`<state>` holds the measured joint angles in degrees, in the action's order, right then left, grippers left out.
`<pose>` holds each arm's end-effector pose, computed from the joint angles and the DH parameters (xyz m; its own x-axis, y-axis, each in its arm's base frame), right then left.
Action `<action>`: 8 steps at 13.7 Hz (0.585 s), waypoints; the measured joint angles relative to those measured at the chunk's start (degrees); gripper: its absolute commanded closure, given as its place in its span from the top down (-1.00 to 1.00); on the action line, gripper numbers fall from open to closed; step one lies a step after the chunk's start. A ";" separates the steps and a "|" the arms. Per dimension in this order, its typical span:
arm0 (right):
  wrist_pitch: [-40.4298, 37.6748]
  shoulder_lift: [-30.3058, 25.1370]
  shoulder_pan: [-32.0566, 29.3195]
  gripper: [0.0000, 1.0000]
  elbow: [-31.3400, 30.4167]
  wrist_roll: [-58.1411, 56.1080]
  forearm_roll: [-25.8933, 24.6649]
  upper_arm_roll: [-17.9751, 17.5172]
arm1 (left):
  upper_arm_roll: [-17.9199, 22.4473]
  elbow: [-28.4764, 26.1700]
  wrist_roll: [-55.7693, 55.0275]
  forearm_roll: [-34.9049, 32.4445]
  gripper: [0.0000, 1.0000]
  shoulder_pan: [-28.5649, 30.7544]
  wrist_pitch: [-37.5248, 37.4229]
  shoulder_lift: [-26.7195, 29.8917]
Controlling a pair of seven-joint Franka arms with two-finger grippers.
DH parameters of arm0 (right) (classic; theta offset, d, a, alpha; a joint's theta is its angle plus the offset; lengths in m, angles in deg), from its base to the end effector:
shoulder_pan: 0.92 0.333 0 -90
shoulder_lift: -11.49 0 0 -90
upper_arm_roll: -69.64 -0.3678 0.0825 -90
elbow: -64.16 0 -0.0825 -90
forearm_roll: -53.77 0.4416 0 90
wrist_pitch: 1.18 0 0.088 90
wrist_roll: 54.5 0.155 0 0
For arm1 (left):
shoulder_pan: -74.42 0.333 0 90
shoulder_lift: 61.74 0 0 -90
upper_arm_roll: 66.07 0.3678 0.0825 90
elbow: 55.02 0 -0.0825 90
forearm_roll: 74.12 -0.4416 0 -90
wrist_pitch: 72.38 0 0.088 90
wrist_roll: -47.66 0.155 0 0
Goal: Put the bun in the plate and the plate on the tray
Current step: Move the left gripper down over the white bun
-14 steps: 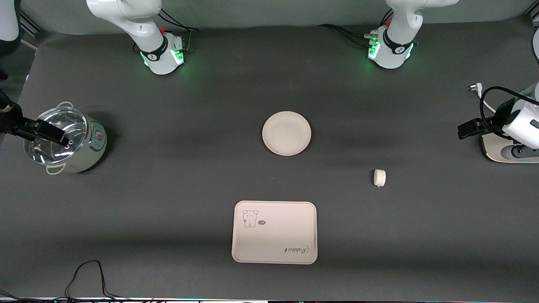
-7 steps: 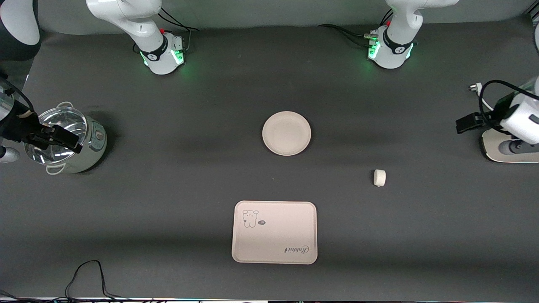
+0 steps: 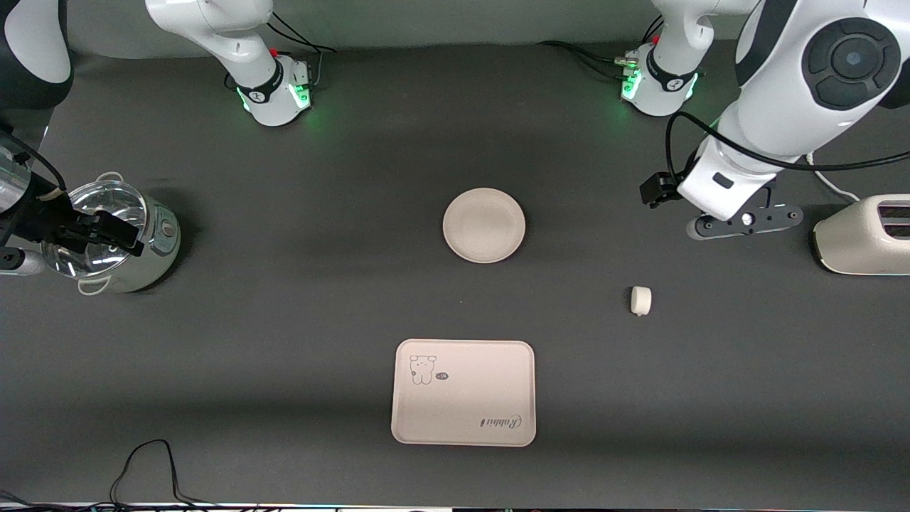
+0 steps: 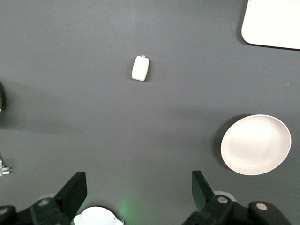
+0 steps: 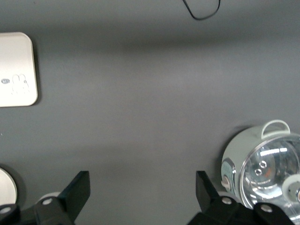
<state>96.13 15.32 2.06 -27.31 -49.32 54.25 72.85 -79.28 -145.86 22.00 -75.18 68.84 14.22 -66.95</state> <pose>0.6476 -0.0004 0.5841 0.9949 -0.0951 0.0346 -0.0949 -0.9955 -0.0078 0.5936 -0.1932 0.5614 0.9816 0.1221 -0.1469 0.1132 -0.9912 -0.0679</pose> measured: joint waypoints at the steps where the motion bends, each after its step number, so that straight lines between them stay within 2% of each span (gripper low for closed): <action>1: -0.56 0.01 0.00 1.00 -0.06 0.00 0.00 -0.01 | 0.37 -0.47 0.28 -0.06 1.00 0.55 0.24 -0.09; 3: -0.76 0.17 0.02 1.00 -0.22 0.00 0.00 -0.18 | 0.78 -3.37 1.91 -0.08 1.00 2.12 3.76 -0.56; 5: -0.76 0.64 0.04 1.00 -0.36 0.00 0.00 -0.34 | 0.94 -8.82 3.04 -0.08 1.00 3.25 11.03 -2.01; 8: -0.74 1.65 0.16 1.00 -0.46 0.00 0.00 -0.80 | 1.20 -14.03 3.32 -0.09 1.00 3.76 20.49 -7.34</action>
<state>95.39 16.98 2.22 -27.77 -49.33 54.25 72.05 -78.07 -159.89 25.33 -75.27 72.61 34.72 -74.29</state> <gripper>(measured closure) 0.000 0.000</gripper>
